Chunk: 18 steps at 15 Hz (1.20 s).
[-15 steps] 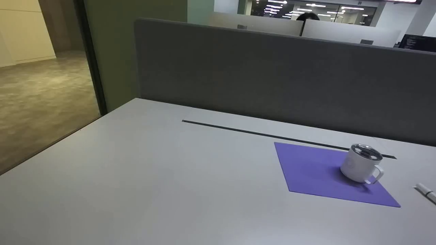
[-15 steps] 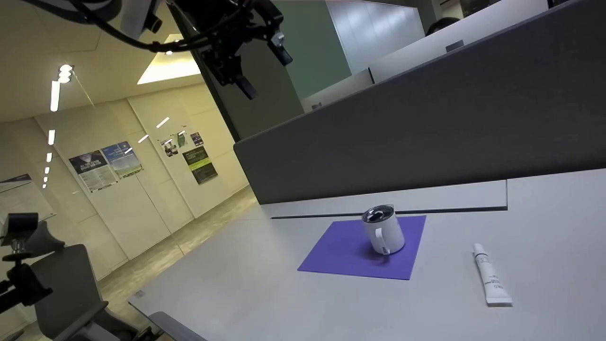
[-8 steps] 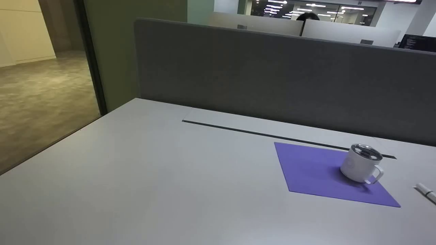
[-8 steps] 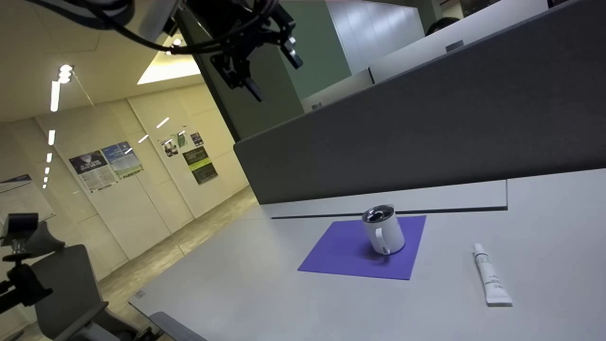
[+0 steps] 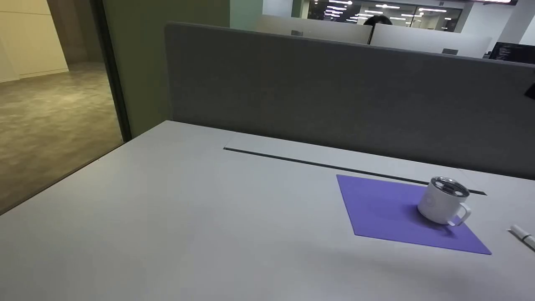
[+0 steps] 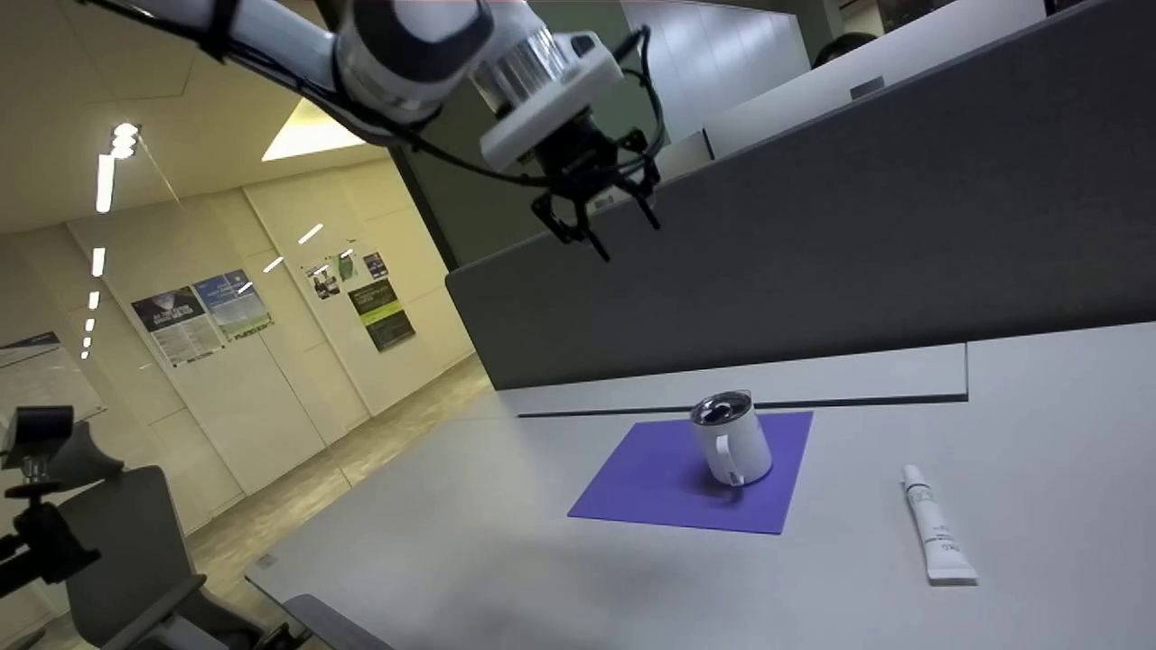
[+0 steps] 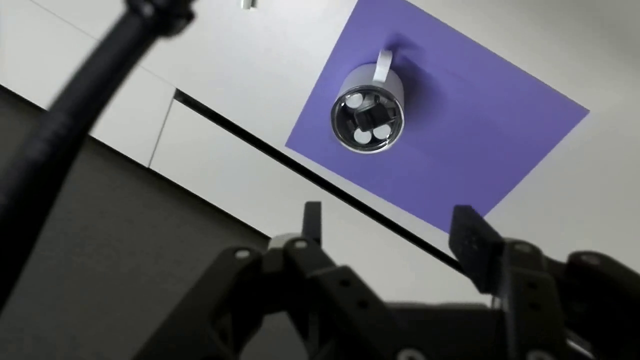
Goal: Close the sliding lid on the travel mug
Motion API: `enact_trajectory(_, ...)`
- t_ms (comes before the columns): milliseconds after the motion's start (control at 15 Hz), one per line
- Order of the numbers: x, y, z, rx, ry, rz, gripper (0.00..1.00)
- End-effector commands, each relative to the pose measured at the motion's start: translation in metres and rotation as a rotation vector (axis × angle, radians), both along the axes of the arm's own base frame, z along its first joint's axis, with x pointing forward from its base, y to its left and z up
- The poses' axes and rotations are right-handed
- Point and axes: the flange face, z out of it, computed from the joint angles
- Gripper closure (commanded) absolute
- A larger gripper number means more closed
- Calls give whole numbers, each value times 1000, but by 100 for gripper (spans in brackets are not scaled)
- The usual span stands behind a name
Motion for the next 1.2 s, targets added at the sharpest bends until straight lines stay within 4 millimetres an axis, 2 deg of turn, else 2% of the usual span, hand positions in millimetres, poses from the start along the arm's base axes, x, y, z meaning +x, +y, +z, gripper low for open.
enact_trajectory(0, 53, -4, -52, -22, 54, 103, 62)
enact_trajectory(133, 63, -7, -82, -46, 94, 130, 76)
enact_trajectory(333, 63, -16, -120, -80, 153, 150, 96)
enact_trajectory(400, 60, -20, -130, -87, 172, 152, 99)
enact_trajectory(600, 53, -35, -151, -116, 228, 122, 100)
enact_trajectory(667, 49, -26, -150, -96, 213, 150, 99)
enact_trajectory(800, 46, -33, -157, -104, 229, 146, 99)
enact_trajectory(1133, 48, -33, -156, -105, 226, 146, 99)
